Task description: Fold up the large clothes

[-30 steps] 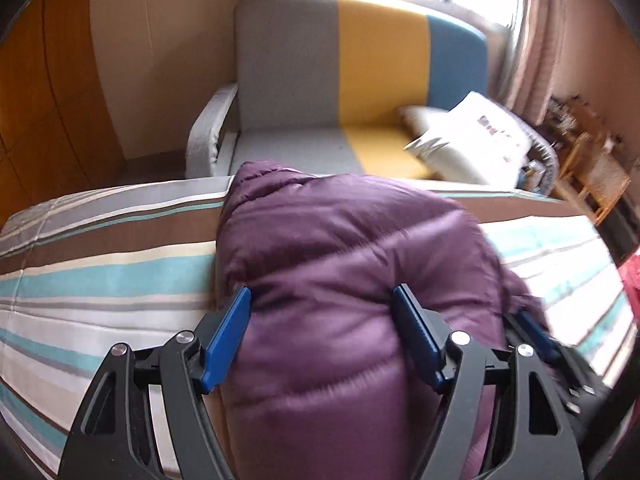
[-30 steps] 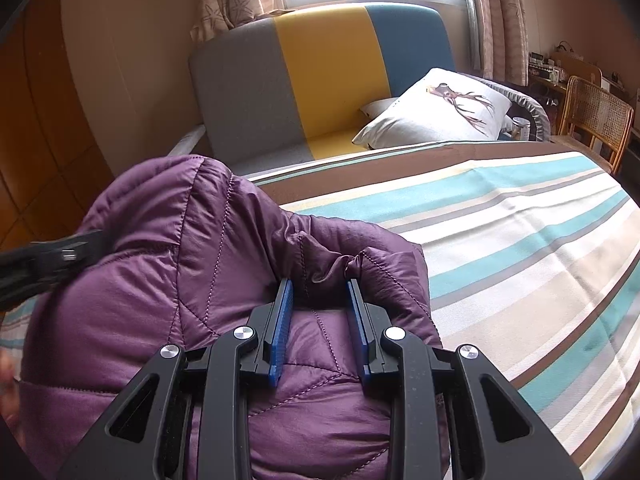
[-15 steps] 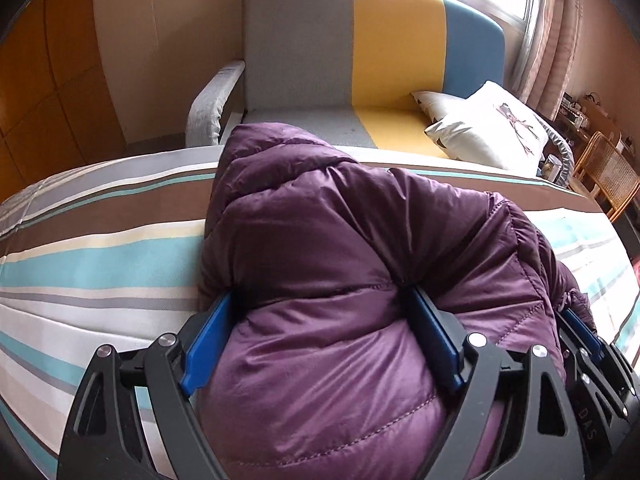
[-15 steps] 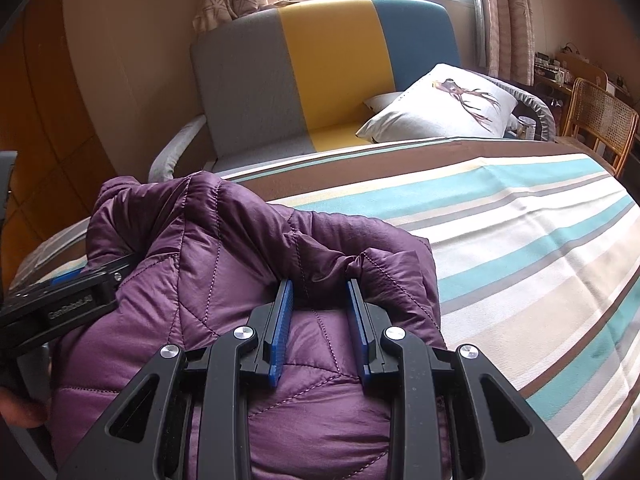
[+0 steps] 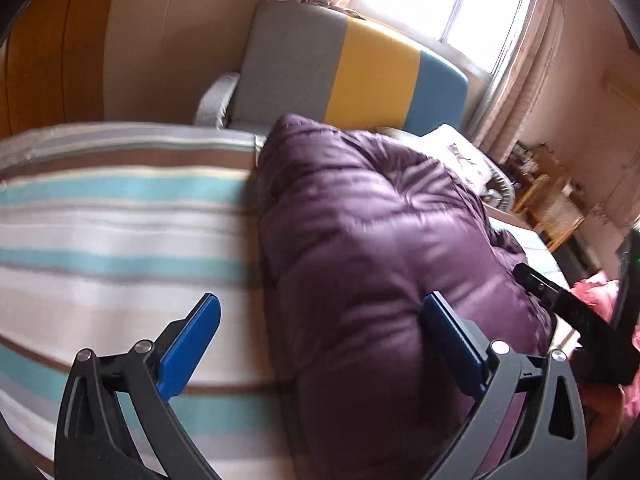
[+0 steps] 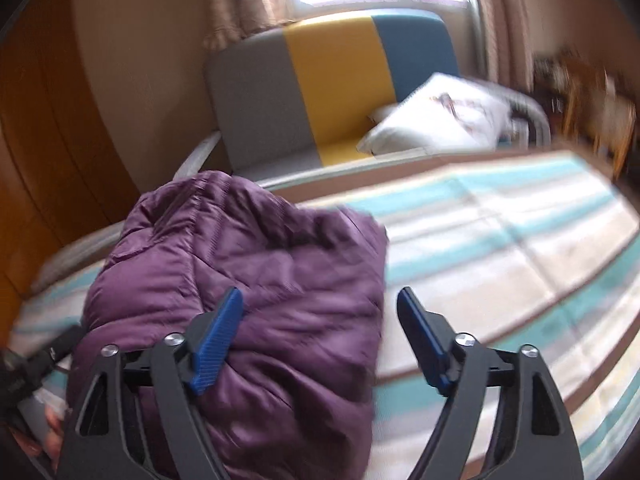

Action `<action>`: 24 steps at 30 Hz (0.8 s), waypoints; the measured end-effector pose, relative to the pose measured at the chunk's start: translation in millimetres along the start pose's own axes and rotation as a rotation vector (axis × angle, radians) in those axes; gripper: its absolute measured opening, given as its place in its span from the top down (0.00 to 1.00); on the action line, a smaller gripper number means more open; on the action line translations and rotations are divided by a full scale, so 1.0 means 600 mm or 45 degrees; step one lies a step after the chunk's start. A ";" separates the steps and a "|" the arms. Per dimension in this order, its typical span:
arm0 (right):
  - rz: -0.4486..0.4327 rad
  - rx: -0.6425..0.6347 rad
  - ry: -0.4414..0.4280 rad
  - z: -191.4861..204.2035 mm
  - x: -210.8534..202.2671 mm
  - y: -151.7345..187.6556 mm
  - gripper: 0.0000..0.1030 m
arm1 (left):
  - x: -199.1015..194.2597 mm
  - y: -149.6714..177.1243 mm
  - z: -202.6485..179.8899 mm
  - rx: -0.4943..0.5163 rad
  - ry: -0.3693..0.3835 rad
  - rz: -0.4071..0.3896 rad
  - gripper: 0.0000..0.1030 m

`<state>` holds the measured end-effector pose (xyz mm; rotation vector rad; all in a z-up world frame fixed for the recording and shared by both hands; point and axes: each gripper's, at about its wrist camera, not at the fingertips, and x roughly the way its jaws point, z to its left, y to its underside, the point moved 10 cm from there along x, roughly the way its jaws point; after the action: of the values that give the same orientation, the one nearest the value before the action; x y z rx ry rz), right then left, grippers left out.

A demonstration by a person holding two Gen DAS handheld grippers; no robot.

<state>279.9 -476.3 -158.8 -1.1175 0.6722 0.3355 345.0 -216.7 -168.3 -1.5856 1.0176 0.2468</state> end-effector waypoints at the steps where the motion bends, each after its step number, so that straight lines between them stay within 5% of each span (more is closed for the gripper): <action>1: 0.020 0.047 -0.013 -0.012 0.003 0.006 0.18 | 0.002 0.006 -0.001 -0.027 0.033 0.017 0.02; 5: 0.172 0.279 -0.178 -0.034 0.044 0.043 0.16 | 0.031 0.035 0.002 -0.172 0.183 0.137 0.02; 7: 0.236 0.414 -0.321 -0.026 0.060 0.060 0.31 | 0.037 0.041 0.002 -0.191 0.212 0.158 0.05; 10: 0.226 0.462 -0.363 -0.014 0.059 0.069 0.44 | 0.027 0.043 -0.015 -0.141 0.304 0.171 0.28; 15: 0.244 0.444 -0.393 0.022 0.034 0.086 0.51 | -0.013 0.046 -0.007 -0.012 0.255 0.138 0.41; 24: 0.280 0.398 -0.579 0.117 -0.015 0.141 0.52 | -0.126 0.095 0.066 -0.046 0.235 0.098 0.41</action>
<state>247.9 -376.5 -194.3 -0.6374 0.4221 0.6281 273.3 -142.9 -171.1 -1.6257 1.2242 0.1744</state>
